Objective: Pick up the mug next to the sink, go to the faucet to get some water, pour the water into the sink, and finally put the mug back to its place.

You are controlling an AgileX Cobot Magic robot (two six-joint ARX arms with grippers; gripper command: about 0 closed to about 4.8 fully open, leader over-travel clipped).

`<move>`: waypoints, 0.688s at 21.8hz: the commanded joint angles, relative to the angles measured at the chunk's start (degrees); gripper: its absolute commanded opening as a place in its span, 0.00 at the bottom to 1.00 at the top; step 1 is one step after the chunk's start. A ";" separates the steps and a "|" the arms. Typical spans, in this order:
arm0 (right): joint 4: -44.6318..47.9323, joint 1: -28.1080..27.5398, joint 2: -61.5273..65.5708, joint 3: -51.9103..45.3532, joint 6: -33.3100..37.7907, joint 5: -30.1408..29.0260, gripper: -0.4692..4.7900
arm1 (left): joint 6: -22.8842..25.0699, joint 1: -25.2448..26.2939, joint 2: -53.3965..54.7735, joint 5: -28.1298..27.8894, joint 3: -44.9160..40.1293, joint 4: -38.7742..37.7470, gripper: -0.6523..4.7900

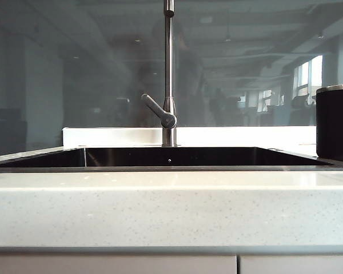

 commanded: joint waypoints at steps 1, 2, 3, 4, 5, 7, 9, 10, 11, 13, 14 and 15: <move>0.94 0.02 -0.13 -0.20 -0.20 0.04 0.07 | 1.09 0.44 0.00 0.24 0.20 0.50 0.11; 0.94 0.02 -0.13 -0.20 -0.20 0.04 0.07 | 1.42 0.44 0.00 0.24 0.20 0.44 0.11; 0.94 0.02 -0.13 -0.20 -0.20 0.04 0.07 | 1.46 0.44 0.00 0.24 0.20 0.28 0.11; 0.96 0.02 -0.13 -0.20 -0.20 0.04 0.07 | 1.44 0.44 0.00 0.24 0.20 0.04 0.11; 0.94 0.02 -0.13 -0.20 -0.20 0.04 0.07 | 1.44 0.44 0.00 0.24 0.20 -0.11 0.11; 0.96 0.02 -0.13 -0.20 -0.20 0.04 0.07 | 1.42 0.44 0.00 0.24 0.20 0.02 0.11; 0.94 0.02 -0.13 -0.20 -0.20 0.04 0.07 | 1.42 0.44 0.00 0.22 0.20 0.04 0.11; 0.96 0.02 -0.13 -0.20 -0.20 0.04 0.07 | 1.42 0.44 0.00 0.24 0.20 0.09 0.11; 0.96 0.02 -0.13 -0.20 -0.20 0.04 0.07 | 1.42 0.44 0.00 0.24 0.20 0.15 0.11; 0.94 0.02 -0.13 -0.20 -0.20 0.04 0.07 | 1.42 0.44 0.00 0.22 0.20 0.13 0.11; 0.94 0.02 -0.13 -0.20 -0.20 0.04 0.07 | 1.42 0.44 0.00 0.24 0.22 0.15 0.11; 0.96 0.02 -0.13 -0.20 -0.20 0.04 0.07 | 1.40 0.44 0.00 0.26 0.22 0.17 0.11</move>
